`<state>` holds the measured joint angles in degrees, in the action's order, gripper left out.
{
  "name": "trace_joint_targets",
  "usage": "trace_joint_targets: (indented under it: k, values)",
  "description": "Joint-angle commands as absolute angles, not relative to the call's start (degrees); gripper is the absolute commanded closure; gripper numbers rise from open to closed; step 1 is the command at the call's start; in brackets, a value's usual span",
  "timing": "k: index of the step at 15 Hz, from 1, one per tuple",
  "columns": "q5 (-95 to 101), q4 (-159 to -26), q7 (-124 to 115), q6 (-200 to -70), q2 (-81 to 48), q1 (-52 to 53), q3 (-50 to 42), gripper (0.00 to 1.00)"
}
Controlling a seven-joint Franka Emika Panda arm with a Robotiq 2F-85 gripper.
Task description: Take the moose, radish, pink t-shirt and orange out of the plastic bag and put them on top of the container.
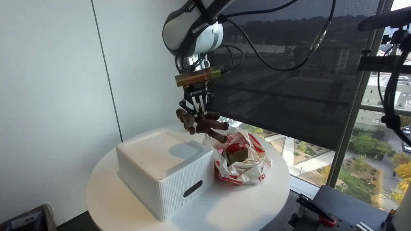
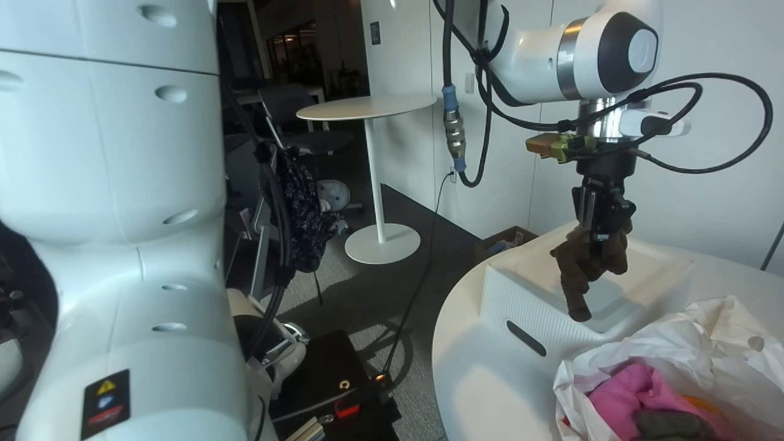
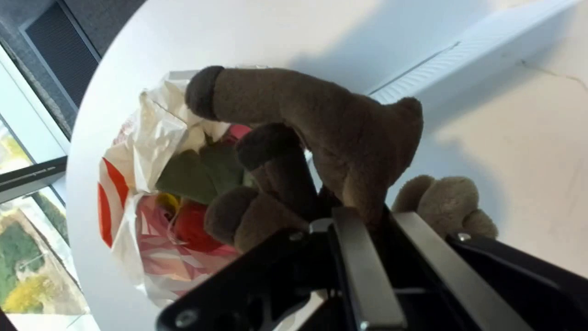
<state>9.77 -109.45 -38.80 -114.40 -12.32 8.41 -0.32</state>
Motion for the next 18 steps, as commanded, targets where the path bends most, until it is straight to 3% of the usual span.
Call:
trace_joint_targets:
  k: [1, 13, 14, 15, 18]
  values:
    - [10.15, -102.61, -36.57, -122.67, -20.08, 9.87, 2.43, 0.92]
    - [18.93, -72.75, -41.26, -129.53, -45.41, 18.97, -4.89, 0.88]
    - [19.01, -71.7, -41.76, -130.45, -46.45, 19.32, -5.58, 0.62]
    - [18.75, -71.35, -41.7, -131.31, -47.14, 19.37, -5.98, 0.6]
    - [19.86, -72.54, -41.98, -134.55, -47.31, 20.23, -8.27, 0.39]
